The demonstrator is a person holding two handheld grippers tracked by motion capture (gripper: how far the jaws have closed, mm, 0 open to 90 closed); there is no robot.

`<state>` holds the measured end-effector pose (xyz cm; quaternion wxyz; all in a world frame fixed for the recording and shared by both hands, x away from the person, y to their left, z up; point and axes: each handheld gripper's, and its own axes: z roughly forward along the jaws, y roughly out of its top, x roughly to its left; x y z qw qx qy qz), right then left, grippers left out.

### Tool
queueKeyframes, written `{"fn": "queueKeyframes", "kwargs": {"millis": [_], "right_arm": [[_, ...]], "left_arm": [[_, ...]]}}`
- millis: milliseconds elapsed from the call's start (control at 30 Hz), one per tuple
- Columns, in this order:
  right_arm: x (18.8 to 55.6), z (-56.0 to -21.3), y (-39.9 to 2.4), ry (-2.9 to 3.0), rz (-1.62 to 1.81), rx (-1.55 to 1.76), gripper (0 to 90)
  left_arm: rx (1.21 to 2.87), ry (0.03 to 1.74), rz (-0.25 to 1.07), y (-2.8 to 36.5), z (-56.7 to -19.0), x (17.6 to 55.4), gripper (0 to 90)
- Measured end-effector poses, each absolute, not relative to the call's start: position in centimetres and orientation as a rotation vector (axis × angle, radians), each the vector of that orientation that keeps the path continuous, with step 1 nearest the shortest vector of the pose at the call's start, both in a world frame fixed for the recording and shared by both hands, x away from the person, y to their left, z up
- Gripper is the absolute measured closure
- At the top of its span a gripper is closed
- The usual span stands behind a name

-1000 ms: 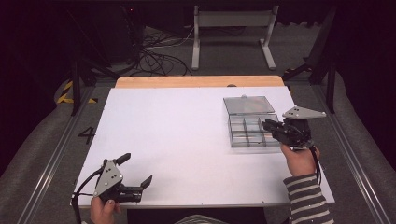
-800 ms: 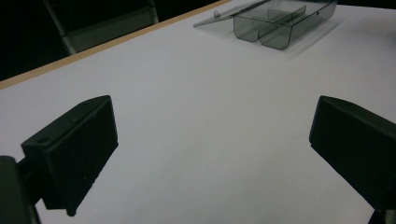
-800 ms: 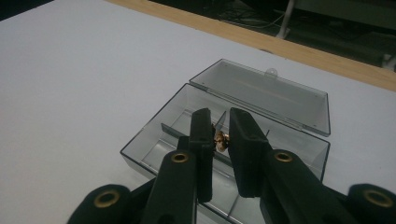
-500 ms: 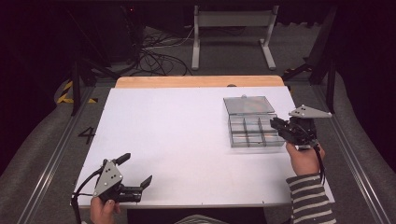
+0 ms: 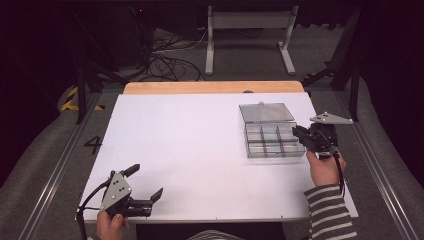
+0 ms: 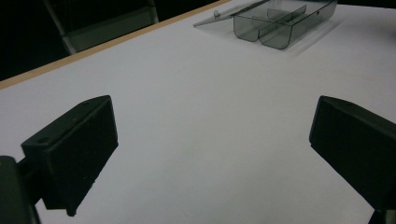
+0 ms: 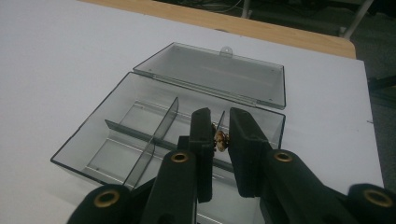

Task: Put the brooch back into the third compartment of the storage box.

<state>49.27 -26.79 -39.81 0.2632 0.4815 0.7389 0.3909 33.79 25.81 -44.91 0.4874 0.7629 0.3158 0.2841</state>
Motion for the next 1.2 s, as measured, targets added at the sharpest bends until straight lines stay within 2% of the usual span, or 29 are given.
{"fn": "queueKeyframes", "kwargs": {"millis": [1200], "right_arm": [[53.6,-44.1,-26.7,1.998,0.95,1.42,80.3]], "left_arm": [[1.864,0.78,0.69,25.7,-45.0,34.0,1.5]]}}
